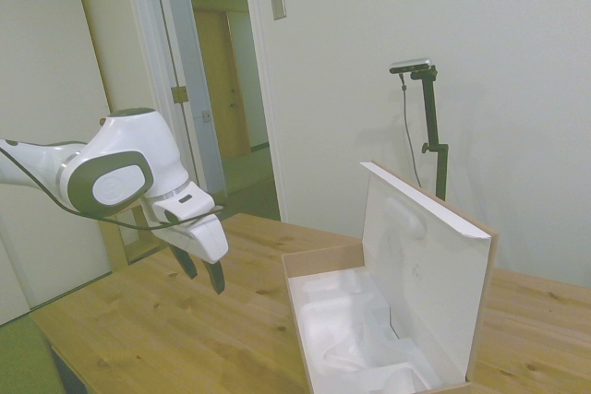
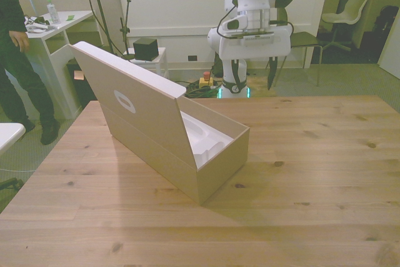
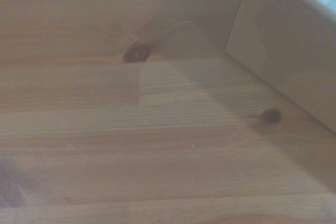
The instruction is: Close the box
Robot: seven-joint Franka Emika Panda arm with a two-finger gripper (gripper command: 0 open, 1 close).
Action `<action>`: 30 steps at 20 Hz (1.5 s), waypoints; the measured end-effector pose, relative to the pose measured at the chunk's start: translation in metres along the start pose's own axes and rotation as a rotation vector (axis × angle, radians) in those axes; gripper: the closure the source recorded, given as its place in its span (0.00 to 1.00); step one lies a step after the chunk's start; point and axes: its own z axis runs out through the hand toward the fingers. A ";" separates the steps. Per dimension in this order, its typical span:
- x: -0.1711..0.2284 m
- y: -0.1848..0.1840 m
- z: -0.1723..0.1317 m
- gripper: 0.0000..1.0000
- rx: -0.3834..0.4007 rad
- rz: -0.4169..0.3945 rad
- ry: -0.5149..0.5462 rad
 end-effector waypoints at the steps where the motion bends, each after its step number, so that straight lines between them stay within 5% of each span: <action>1: 0.006 0.002 -0.014 0.00 0.011 0.012 0.010; 7: 0.053 0.018 -0.111 0.00 0.097 0.089 0.082; 12: 0.107 0.039 -0.155 0.00 0.146 0.161 0.152; 23: 0.239 0.088 -0.183 0.00 0.145 0.305 0.292; 30: 0.287 0.119 -0.191 0.00 0.127 0.367 0.371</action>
